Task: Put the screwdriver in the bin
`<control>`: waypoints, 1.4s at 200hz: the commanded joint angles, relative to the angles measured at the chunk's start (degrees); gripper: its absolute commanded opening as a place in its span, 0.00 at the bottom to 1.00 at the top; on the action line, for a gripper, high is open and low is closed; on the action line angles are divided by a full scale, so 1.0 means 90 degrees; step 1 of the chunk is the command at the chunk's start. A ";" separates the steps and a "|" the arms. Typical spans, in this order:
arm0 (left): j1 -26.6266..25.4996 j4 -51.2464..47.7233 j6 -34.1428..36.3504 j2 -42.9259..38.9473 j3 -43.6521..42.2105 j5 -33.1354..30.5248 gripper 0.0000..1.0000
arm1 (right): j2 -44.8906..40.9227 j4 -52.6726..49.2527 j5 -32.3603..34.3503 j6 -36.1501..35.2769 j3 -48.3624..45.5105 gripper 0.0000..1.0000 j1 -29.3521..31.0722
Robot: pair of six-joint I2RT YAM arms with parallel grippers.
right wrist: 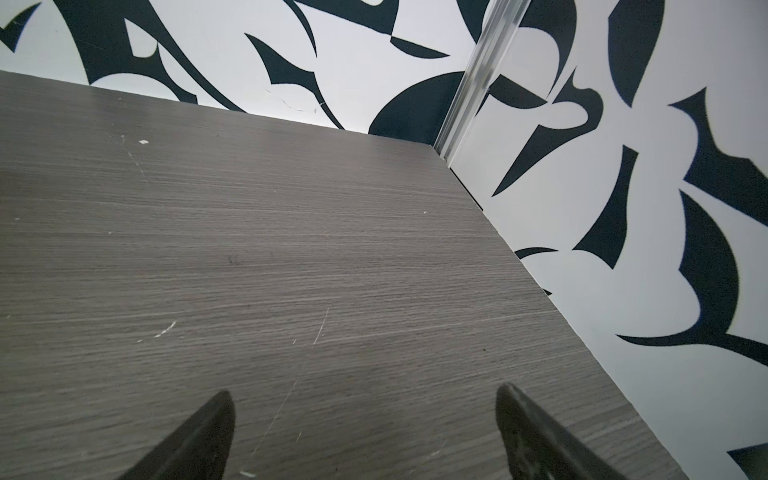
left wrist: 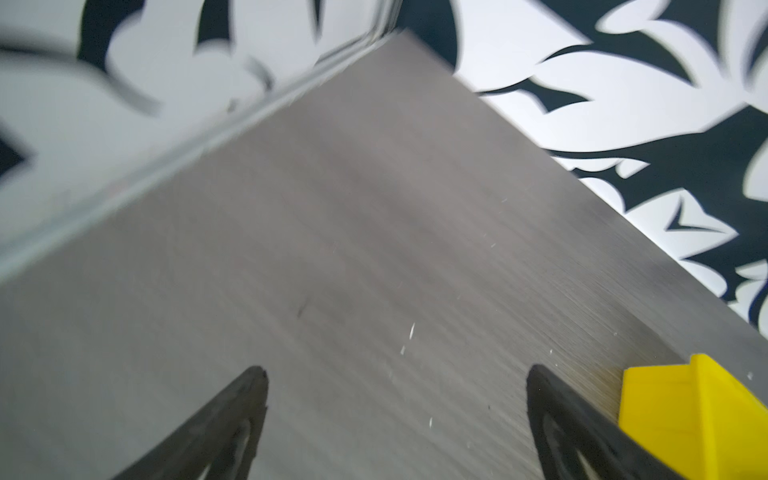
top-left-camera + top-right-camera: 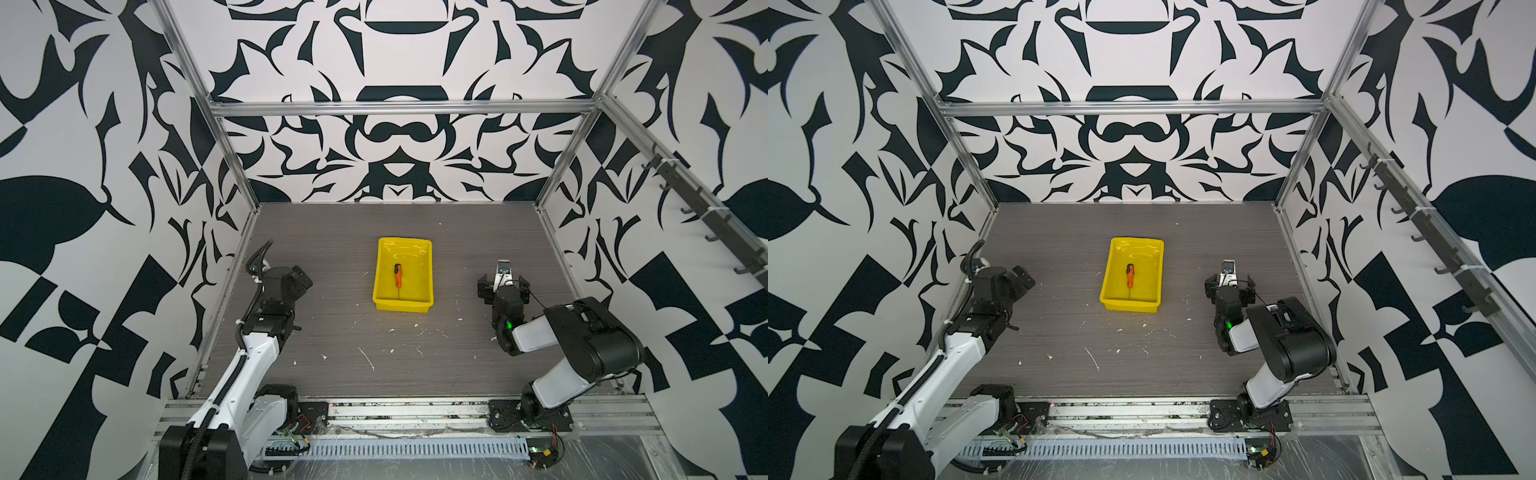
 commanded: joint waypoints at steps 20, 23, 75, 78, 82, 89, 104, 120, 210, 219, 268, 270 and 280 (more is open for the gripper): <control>0.0007 0.1752 0.2644 0.0742 -0.0242 0.0143 1.00 | -0.0068 -0.0021 -0.0013 0.0096 0.0139 1.00 -0.0012; 0.0007 0.1898 0.2670 0.0788 -0.0313 0.0127 1.00 | -0.0070 -0.0021 -0.0010 0.0101 0.0140 1.00 -0.0017; 0.0081 0.4513 0.3057 0.1378 -0.1327 -0.0213 1.00 | -0.0064 -0.0030 -0.0014 0.0097 0.0149 1.00 -0.0025; 0.0098 0.4594 0.3094 0.1439 -0.1335 -0.0155 1.00 | -0.0064 -0.0054 -0.0015 0.0099 0.0157 1.00 -0.0027; 0.0115 0.4671 0.3161 0.1528 -0.1332 -0.0087 1.00 | -0.0069 -0.0074 -0.0020 0.0109 0.0166 1.00 -0.0022; 0.0124 0.4763 0.3281 0.1676 -0.1314 -0.0069 1.00 | -0.0074 -0.0107 -0.0033 0.0113 0.0178 1.00 -0.0027; 0.0143 0.4853 0.3245 0.2063 -0.1213 -0.0260 1.00 | -0.0084 -0.0109 -0.0041 0.0116 0.0179 1.00 -0.0031; 0.0218 0.5139 0.3065 0.2351 -0.1189 -0.0197 1.00 | -0.0078 -0.0111 -0.0036 0.0116 0.0178 1.00 -0.0035; 0.0679 0.6221 0.2584 0.3693 -0.1214 0.0034 1.00 | -0.0140 -0.0482 -0.0170 0.0222 0.0317 1.00 -0.0144; 0.0687 0.6404 0.2617 0.3736 -0.1264 0.0074 1.00 | -0.0142 -0.0511 -0.0183 0.0232 0.0329 1.00 -0.0149; 0.0689 0.6253 0.2694 0.3684 -0.1231 0.0383 1.00 | -0.0200 -0.0902 -0.0567 0.0421 0.0460 1.00 -0.0364; 0.0690 0.6257 0.2702 0.3686 -0.1232 0.0383 1.00 | -0.0208 -0.0959 -0.0588 0.0434 0.0478 1.00 -0.0380; 0.0691 0.6248 0.2702 0.3688 -0.1233 0.0379 1.00 | -0.0231 -0.0977 -0.0614 0.0455 0.0483 1.00 -0.0407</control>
